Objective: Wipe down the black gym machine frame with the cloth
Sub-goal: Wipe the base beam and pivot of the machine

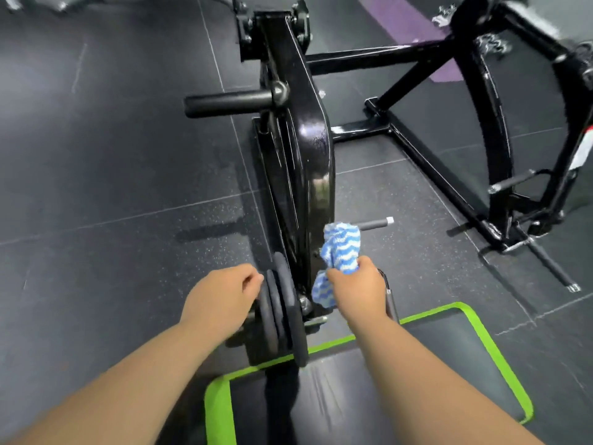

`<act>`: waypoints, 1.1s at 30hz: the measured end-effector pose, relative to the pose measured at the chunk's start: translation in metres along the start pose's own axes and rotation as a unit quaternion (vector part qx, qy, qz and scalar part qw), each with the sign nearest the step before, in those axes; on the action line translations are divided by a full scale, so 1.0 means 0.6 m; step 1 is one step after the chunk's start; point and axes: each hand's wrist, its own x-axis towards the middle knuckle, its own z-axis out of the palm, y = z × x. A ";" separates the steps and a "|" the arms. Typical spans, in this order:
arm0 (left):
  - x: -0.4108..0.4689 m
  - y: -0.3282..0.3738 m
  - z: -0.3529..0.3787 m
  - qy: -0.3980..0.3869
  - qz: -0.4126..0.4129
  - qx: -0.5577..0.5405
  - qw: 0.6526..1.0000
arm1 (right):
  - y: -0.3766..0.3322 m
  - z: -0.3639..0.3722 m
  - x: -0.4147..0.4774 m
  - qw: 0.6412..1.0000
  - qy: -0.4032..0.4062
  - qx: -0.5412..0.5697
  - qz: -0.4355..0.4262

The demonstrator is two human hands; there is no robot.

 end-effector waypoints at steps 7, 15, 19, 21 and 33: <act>0.209 -0.136 -0.217 -0.011 0.082 -0.017 0.996 | -0.235 0.163 0.002 0.989 0.126 0.071 -0.012; 0.370 -0.212 -0.449 0.008 0.127 -0.015 0.992 | -0.499 0.268 0.036 0.977 0.138 0.156 -0.037; 0.454 -0.209 -0.508 0.004 0.159 0.006 0.987 | -0.584 0.277 0.105 0.965 0.154 0.205 -0.056; 0.510 -0.197 -0.528 0.004 0.169 0.013 0.986 | -0.614 0.283 0.154 0.967 0.175 0.167 -0.076; 0.991 -0.033 -0.535 0.019 0.237 0.011 0.971 | -0.723 0.292 0.625 0.963 0.248 -0.044 -0.090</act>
